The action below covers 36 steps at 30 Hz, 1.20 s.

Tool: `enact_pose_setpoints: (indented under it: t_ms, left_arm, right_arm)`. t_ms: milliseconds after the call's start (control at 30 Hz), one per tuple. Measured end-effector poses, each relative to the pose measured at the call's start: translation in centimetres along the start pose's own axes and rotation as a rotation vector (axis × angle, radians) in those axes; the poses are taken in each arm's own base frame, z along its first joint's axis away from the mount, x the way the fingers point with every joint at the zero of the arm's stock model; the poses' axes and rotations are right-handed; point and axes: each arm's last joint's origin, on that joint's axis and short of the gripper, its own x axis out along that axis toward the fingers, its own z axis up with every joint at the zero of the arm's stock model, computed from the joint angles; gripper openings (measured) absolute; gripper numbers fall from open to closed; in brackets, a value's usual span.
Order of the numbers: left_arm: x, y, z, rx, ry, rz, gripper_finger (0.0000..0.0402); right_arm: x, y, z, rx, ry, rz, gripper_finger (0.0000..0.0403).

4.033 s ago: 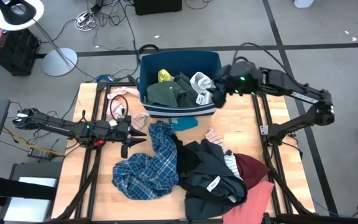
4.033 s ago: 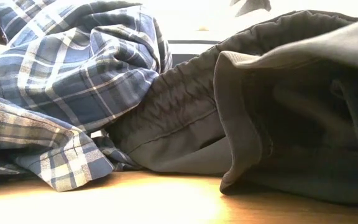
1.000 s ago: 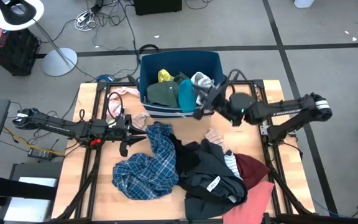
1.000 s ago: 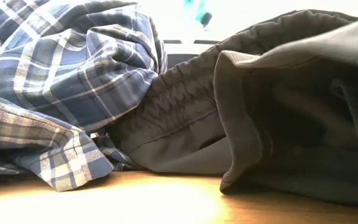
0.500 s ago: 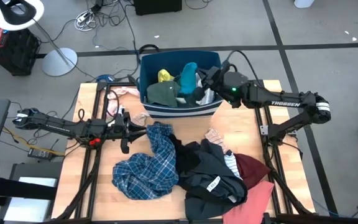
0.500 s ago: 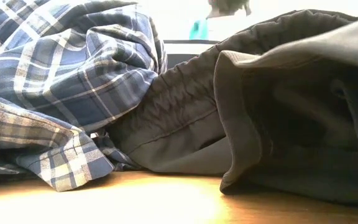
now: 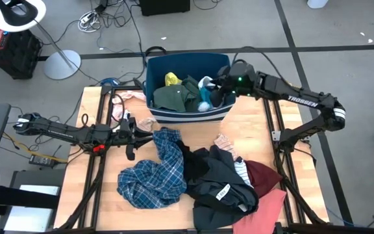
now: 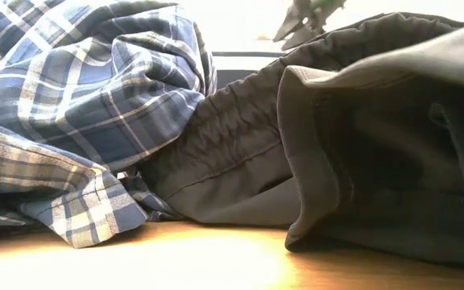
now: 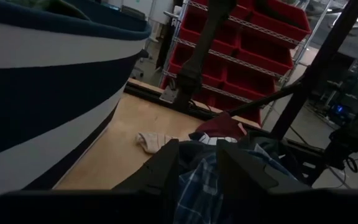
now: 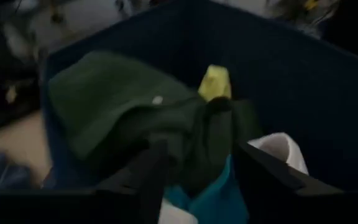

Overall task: Sort clothes
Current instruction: Put the blue pants into the laundry organizer

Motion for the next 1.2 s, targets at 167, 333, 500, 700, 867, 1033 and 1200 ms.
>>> enact_pose_setpoints:
  t_ms: [167,333,500,700,867,1033,1200]
  left_arm:
    - [0.1,-0.2,0.3,0.011,0.019,-0.001,0.0113]
    - [0.2,-1.0,2.2,0.064,0.127,0.032,0.0113]
    - [-0.4,-2.5,5.0,0.099,0.235,0.043,0.0113]
    - [-1.3,-4.5,8.1,0.121,0.382,0.099,0.0113]
    - [-1.0,-6.2,9.7,0.102,0.512,0.113,0.0113]
    - [0.4,-7.2,9.3,0.051,0.611,0.083,0.0113]
    - [2.0,-7.9,8.5,0.011,0.643,0.050,0.0113]
  right_arm:
    - [-3.3,0.1,1.3,-0.080,0.139,0.015,0.0227]
    - [-6.7,0.5,1.1,-0.119,0.197,0.042,0.0234]
    - [-10.1,1.2,0.1,-0.109,0.217,0.094,0.0227]
    - [-13.0,1.9,-2.4,-0.076,0.223,0.075,0.0219]
    - [-13.5,2.2,-5.9,-0.035,0.256,0.046,0.0217]
    - [-12.3,2.6,-10.1,0.010,0.325,0.020,0.0217]
    - [-10.4,3.7,-14.0,0.035,0.359,0.018,0.0217]
